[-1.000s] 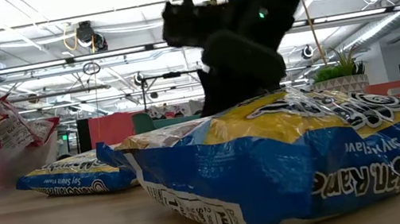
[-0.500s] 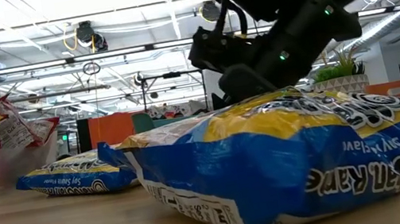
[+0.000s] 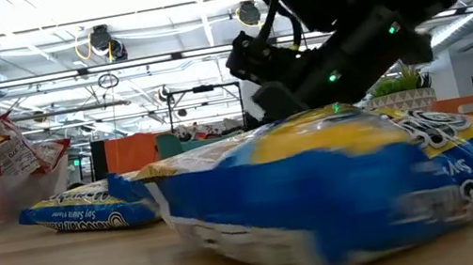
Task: Sort Maruchan noodles
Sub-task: Put the middle blue noodle pack into the orange bin
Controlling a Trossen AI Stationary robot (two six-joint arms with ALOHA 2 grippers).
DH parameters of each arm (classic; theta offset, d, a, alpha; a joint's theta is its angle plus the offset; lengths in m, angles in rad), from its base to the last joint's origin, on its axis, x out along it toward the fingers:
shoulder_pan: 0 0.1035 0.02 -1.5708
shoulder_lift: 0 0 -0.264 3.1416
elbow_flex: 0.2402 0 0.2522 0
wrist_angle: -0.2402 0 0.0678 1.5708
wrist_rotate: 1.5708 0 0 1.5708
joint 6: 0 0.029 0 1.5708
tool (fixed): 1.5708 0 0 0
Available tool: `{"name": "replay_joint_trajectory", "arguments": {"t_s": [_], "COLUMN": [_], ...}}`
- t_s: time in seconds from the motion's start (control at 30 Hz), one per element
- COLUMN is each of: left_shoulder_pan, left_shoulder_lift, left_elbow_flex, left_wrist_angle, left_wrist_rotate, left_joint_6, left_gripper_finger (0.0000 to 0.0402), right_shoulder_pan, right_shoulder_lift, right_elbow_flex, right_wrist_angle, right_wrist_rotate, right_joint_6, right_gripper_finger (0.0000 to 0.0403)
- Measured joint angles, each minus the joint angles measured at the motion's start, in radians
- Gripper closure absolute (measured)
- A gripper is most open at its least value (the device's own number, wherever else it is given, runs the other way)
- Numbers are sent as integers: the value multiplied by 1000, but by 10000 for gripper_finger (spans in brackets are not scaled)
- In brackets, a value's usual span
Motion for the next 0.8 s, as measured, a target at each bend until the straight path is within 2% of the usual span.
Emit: {"name": "replay_joint_trajectory", "arguments": {"t_s": [0.13,0.3,0.5,0.8], "left_shoulder_pan": [0,0,0,-1], "left_shoulder_lift": [0,0,0,0], "left_elbow_flex": [0,0,0,0], "left_wrist_angle": [12,38,49,52], "left_wrist_rotate": [-27,-22,-19,-18], "left_joint_6": [1,27,50,48], "left_gripper_finger": [179,179,179,179], "right_shoulder_pan": [-1,-1,-11,-13], "right_shoulder_lift": [95,171,174,178], "right_elbow_flex": [19,52,51,50], "right_wrist_angle": [133,151,171,290], "right_wrist_rotate": [-8,-3,-13,-108], "right_joint_6": [-23,-30,-59,-130], "right_gripper_finger": [190,190,190,198]}}
